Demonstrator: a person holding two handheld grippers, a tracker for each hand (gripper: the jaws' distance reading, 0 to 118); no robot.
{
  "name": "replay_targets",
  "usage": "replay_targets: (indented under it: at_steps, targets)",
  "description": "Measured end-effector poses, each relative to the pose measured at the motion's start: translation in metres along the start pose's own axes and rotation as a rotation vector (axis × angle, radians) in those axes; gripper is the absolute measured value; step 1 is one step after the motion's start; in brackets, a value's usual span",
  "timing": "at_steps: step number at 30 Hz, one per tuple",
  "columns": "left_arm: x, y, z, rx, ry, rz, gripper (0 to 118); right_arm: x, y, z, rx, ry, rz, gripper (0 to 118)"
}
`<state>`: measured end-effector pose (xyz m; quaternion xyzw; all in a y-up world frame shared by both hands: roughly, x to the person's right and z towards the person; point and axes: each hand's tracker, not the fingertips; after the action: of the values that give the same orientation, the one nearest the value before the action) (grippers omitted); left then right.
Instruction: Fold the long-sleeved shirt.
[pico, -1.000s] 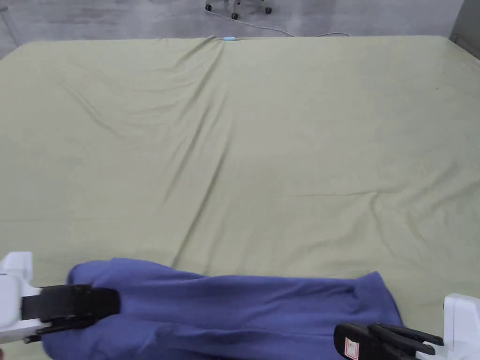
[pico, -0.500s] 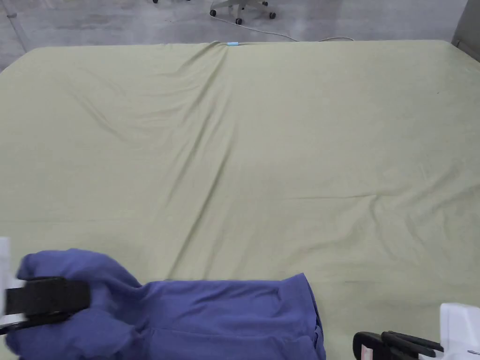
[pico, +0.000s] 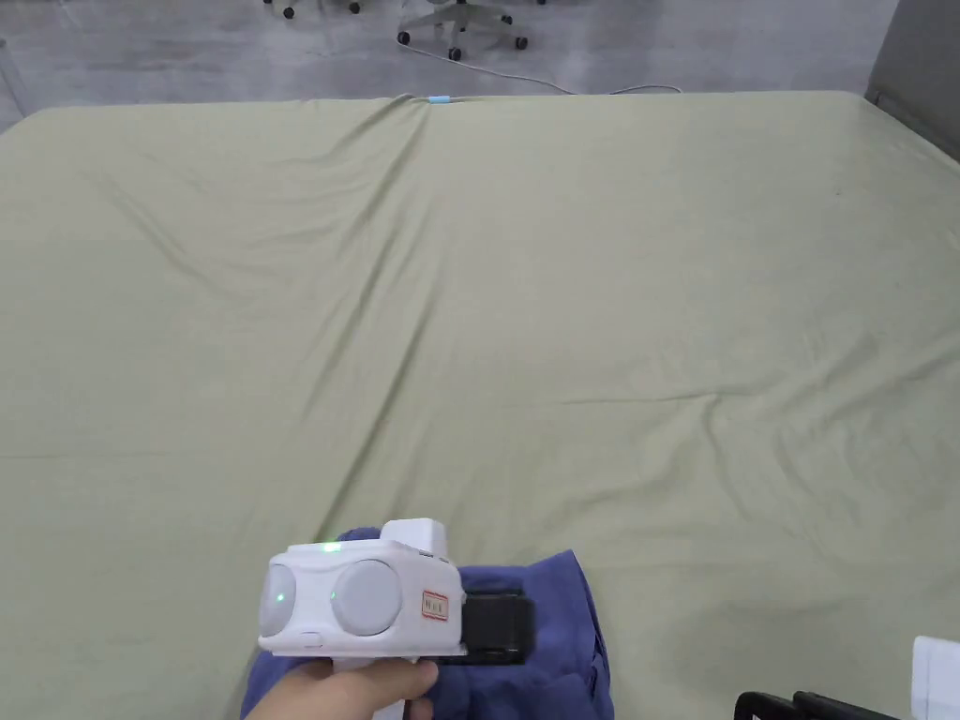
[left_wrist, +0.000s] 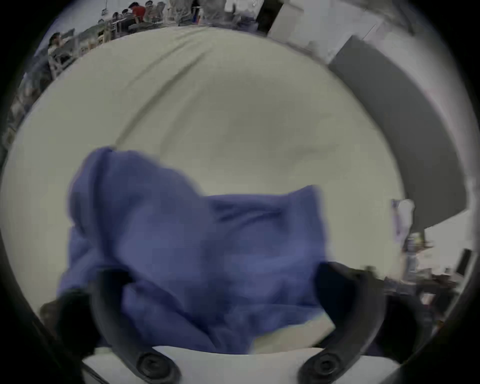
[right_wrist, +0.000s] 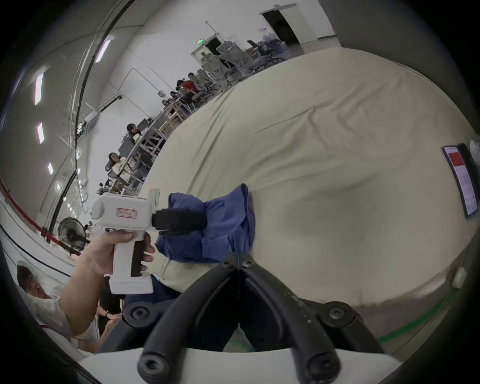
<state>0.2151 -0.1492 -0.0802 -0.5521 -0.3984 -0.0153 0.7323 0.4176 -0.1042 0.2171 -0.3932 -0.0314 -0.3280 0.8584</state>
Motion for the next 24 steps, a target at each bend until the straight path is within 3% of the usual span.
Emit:
replay_targets:
  at_steps: [3, 7, 10, 11, 12, 13, 14, 15, 18, 21, 24]
  targets:
    - [0.003, -0.004, 0.053, 0.159, -0.161, -0.005, 118, 0.004, 0.000, -0.003, 0.000, 0.012, -0.027, 3]
    - [-0.033, -0.002, 0.122, 0.346, -0.288, 0.219, 118, 0.002, 0.006, -0.004, 0.026, 0.067, -0.034, 3]
    - [-0.072, -0.003, 0.148, 0.439, -0.201, 0.376, 116, -0.003, 0.008, -0.003, 0.052, 0.105, -0.039, 3]
    - [-0.082, -0.005, 0.148, 0.419, -0.097, 0.370, 109, -0.005, 0.013, -0.007, 0.058, 0.114, -0.043, 3]
    - [-0.086, -0.005, 0.143, 0.396, 0.016, 0.312, 81, -0.006, 0.013, -0.006, 0.062, 0.121, -0.045, 3]
    - [-0.082, -0.005, 0.131, 0.366, 0.139, 0.206, 6, -0.008, 0.013, -0.005, 0.068, 0.127, -0.045, 3]
    - [-0.064, -0.005, 0.110, 0.283, 0.391, 0.080, 4, -0.009, 0.014, -0.006, 0.070, 0.131, -0.044, 3]
    - [-0.063, -0.013, 0.095, 0.276, 0.412, 0.006, 4, -0.010, 0.016, -0.007, 0.070, 0.130, -0.042, 3]
    - [-0.031, -0.029, 0.044, 0.158, 0.206, -0.069, 3, -0.010, 0.015, -0.001, 0.073, 0.115, -0.041, 3]
    - [0.019, -0.038, 0.004, 0.146, 0.106, -0.143, 3, -0.005, 0.014, 0.009, 0.092, 0.046, -0.072, 3]
    - [0.077, -0.049, -0.043, 0.085, 0.232, -0.315, 2, 0.004, 0.016, 0.019, 0.103, -0.038, -0.142, 3]
